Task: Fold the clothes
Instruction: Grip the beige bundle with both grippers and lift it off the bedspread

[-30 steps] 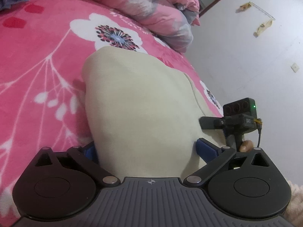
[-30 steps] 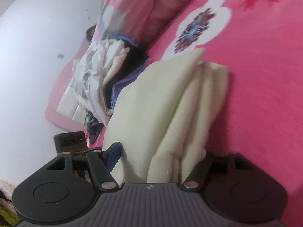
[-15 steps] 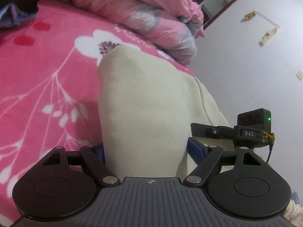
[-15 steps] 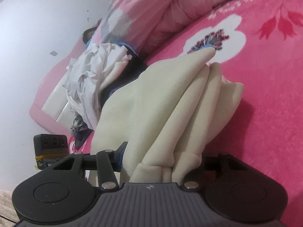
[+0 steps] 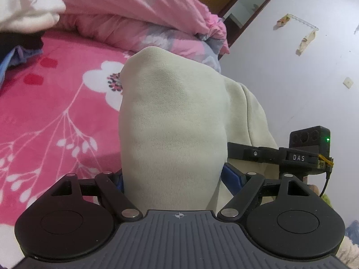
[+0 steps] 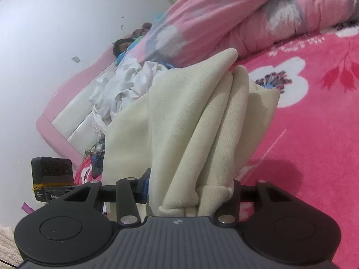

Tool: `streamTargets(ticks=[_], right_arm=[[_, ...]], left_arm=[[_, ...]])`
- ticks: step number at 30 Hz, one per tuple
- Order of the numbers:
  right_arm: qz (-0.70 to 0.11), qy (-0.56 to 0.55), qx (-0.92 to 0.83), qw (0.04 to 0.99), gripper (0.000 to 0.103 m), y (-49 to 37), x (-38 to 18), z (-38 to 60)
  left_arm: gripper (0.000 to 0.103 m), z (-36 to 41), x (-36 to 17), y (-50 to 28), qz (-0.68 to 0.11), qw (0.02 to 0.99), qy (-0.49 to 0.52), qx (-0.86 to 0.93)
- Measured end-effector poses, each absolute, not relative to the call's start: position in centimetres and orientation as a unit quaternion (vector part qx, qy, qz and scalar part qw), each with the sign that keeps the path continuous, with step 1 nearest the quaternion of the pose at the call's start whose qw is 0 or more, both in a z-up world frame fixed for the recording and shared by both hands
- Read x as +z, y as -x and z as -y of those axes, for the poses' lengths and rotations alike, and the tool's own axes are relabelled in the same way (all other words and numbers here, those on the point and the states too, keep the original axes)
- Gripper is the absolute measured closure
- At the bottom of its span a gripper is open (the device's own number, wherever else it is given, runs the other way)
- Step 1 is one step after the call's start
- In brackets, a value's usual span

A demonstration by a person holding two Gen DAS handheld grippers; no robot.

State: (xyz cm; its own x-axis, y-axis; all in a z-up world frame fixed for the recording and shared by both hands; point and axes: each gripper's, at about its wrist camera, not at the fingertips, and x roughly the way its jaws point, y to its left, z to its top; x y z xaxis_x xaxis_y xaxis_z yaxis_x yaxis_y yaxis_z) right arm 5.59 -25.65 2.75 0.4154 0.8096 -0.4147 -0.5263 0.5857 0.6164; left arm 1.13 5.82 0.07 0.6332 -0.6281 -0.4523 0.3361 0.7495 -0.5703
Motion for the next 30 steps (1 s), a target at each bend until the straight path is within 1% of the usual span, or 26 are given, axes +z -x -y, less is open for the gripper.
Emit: streamTargets(ticks=[8, 13, 19, 23, 27, 30], right_arm=[[-0.305, -0.188, 0.41, 0.839, 0.055, -2.6, 6.4, 27.0], [-0.273, -0.186, 0.393, 0.858, 0.055, -1.3, 9.1, 30.2], [-0.243, -0.163, 0.345, 0.892, 0.055, -0.9, 13.3, 37.1], [-0.234, -0.138, 0.303, 0.914, 0.055, -2.1, 16.4, 43.1], [-0.231, -0.127, 0.26, 0.929, 0.055, -4.8, 18.3, 49.6], [-0.234, -0.115, 0.238, 0.935, 0.055, -7.6, 18.2, 53.7]], left_arm=[[0.023, -3.8, 3.8, 0.2, -0.295, 0.889, 0.19, -0.296], [0.023, -0.1, 6.3, -1.0, -0.278, 0.887, 0.164, -0.33], [0.023, 7.7, 9.1, -5.3, -0.263, 0.866, 0.148, -0.399], [0.023, 15.1, 10.4, -9.1, -0.253, 0.85, 0.142, -0.439], [0.023, 22.0, 10.2, -13.7, -0.252, 0.832, 0.158, -0.468], [0.023, 26.6, 9.1, -17.0, -0.259, 0.821, 0.166, -0.481]])
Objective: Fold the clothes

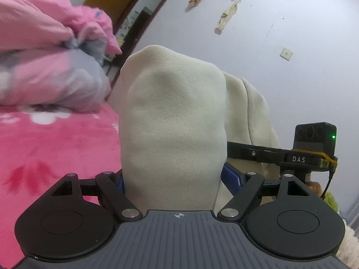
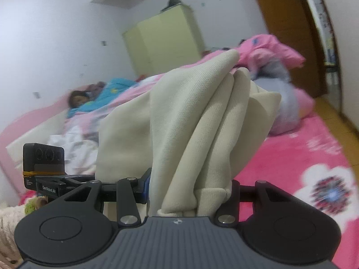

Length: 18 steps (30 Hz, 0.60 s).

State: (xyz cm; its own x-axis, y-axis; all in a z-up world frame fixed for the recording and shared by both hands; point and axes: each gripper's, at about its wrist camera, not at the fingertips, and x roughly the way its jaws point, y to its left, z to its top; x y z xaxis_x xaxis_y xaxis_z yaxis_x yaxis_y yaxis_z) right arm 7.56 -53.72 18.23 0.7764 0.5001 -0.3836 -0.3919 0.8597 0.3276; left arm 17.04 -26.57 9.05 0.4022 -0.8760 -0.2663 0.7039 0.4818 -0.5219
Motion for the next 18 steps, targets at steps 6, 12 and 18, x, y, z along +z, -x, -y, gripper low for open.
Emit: streamTargets(ticks=[6, 12, 18], right_arm=[[-0.267, -0.108, 0.23, 0.93, 0.055, -14.4, 14.6, 60.7], [-0.315, -0.123, 0.232, 0.912, 0.055, -20.6, 9.3, 64.8], [-0.355, -0.127, 0.237, 0.896, 0.055, -24.6, 5.4, 66.8]], left_arm=[[0.024, 33.4, 5.3, -23.3, -0.302, 0.808, 0.159, -0.481], [0.024, 36.6, 1.1, -27.6, -0.336, 0.8, 0.154, -0.473], [0.024, 38.1, -2.5, -30.7, -0.359, 0.796, 0.155, -0.463]])
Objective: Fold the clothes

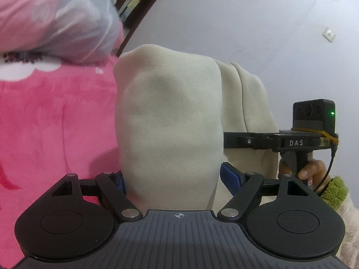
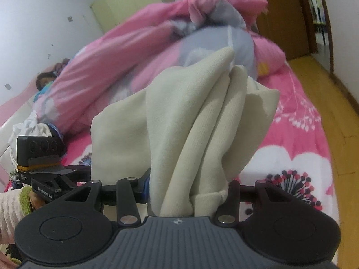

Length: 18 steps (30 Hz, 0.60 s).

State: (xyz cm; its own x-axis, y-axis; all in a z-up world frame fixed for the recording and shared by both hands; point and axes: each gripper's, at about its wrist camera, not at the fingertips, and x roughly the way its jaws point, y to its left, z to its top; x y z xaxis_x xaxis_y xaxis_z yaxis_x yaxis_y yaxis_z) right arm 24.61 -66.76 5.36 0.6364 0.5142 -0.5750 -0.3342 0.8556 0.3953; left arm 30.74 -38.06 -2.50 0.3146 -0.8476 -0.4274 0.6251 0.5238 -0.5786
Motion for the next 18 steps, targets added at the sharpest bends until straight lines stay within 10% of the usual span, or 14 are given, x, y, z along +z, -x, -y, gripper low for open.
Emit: streamTargets(ticks=[6, 12, 18], right_arm=[[-0.389, -0.145, 0.238, 0.878, 0.054, -28.5, 1.1, 68.5], [-0.424, -0.16, 0.165, 0.876, 0.026, -31.3, -2.8, 69.7], [-0.37, -0.17, 0.088, 0.909, 0.018, -29.5, -1.3, 71.9]], left_arm=[[0.026, 38.8, -5.2, -33.0, -0.378, 0.793, 0.144, -0.456], [0.021, 38.3, -8.4, -35.1, -0.436, 0.776, 0.188, -0.415], [0.008, 35.5, -6.8, -34.2, -0.415, 0.778, 0.221, -0.417]])
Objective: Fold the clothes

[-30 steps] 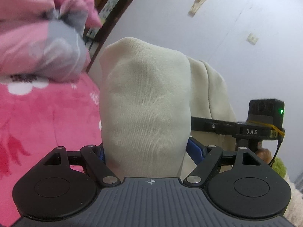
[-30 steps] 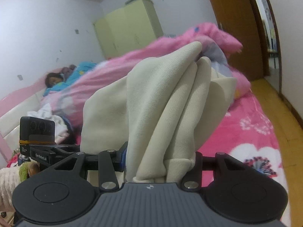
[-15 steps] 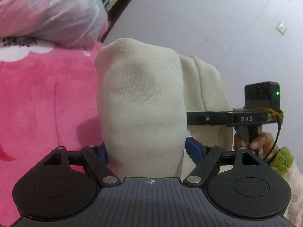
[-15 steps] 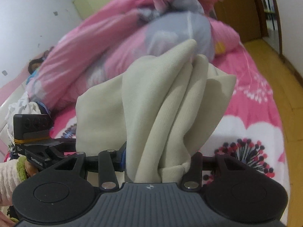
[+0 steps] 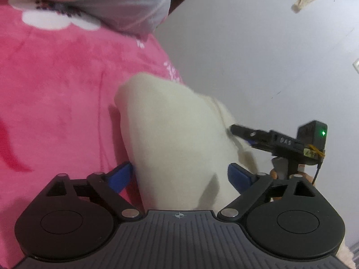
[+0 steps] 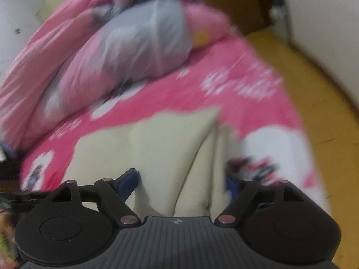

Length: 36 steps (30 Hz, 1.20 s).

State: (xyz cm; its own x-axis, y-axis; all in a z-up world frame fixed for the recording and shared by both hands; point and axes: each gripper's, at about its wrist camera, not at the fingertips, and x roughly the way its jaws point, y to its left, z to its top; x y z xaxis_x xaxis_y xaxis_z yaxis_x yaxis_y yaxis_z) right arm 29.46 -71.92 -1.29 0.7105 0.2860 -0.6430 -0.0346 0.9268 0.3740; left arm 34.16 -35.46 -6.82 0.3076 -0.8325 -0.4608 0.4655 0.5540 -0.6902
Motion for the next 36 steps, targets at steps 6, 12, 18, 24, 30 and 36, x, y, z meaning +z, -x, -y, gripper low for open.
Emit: streamTargets(ticks=[6, 12, 18, 24, 30, 36], right_arm=[[-0.305, -0.266, 0.022, 0.914, 0.007, -21.5, 2.1, 74.9], [-0.311, -0.375, 0.04, 0.872, 0.008, -11.4, 1.2, 74.1], [-0.318, -0.451, 0.006, 0.834, 0.037, -8.9, -1.4, 73.8], [-0.325, -0.495, -0.014, 0.806, 0.058, -12.4, -4.4, 74.0], [-0.289, -0.446, -0.009, 0.847, 0.088, -12.0, -4.3, 72.8], [-0.31, -0.464, -0.035, 0.829, 0.083, -12.0, -7.6, 74.3]], left_arm=[[0.005, 33.2, -4.6, -31.0, -0.435, 0.767, 0.197, -0.429], [0.006, 34.6, -4.7, -29.2, -0.461, 0.771, 0.145, -0.414], [0.007, 36.9, -4.9, -27.8, -0.466, 0.789, 0.077, -0.393], [0.008, 38.7, -6.0, -27.0, -0.471, 0.799, 0.014, -0.374], [0.008, 39.0, -6.2, -27.2, -0.469, 0.798, -0.012, -0.379], [0.007, 39.4, -6.1, -27.1, -0.458, 0.8, -0.029, -0.385]])
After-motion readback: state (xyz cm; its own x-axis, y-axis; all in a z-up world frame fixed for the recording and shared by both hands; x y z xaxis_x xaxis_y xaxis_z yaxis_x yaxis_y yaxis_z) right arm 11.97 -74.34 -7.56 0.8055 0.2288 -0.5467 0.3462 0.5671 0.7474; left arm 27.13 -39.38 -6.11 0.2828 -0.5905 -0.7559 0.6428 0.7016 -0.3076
